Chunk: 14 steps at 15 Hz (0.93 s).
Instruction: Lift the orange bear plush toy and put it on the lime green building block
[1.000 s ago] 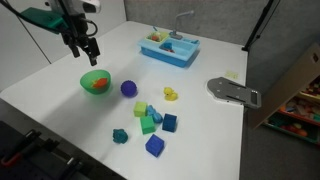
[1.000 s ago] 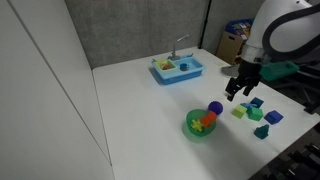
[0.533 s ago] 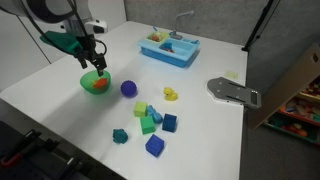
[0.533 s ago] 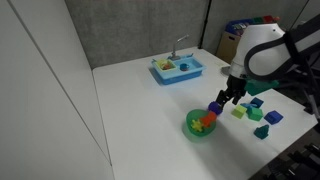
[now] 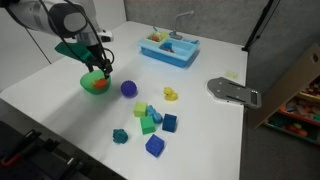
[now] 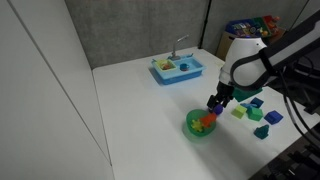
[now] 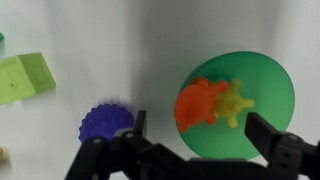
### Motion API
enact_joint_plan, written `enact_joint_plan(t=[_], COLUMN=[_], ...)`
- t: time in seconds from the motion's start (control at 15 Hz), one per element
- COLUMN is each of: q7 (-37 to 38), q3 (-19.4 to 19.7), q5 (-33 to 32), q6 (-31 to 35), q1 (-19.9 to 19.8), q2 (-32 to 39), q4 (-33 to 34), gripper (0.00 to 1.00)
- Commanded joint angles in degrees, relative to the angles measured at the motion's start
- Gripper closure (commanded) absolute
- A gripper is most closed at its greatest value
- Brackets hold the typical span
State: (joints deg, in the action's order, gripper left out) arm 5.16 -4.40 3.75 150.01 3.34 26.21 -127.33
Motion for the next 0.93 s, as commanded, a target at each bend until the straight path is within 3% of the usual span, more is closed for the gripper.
enact_joint_plan(t=[0.0, 0.13, 0.27, 0.4, 0.67, 0.73, 0.87], q7=[-0.92, -0.77, -0.66, -0.49, 0.08, 0.18, 0.12], q3=[-0.01, 0.05, 0.06, 0.14, 0.51, 0.60, 0.56], q5=[0.25, 0.15, 0.06, 0.00, -0.23, -0.25, -0.21], q6=[1.15, 1.67, 1.91, 1.82, 1.44, 1.38, 1.27], q1=[0.38, 0.63, 0.90, 1.14, 1.74, 1.80, 1.82], q2=[3.44, 4.73, 5.76, 6.59, 6.96, 6.76, 6.13], q4=[2.87, 3.60, 4.18, 4.72, 4.86, 4.71, 4.30], gripper=[0.00, 0.00, 0.27, 0.39, 0.44, 0.69, 0.74])
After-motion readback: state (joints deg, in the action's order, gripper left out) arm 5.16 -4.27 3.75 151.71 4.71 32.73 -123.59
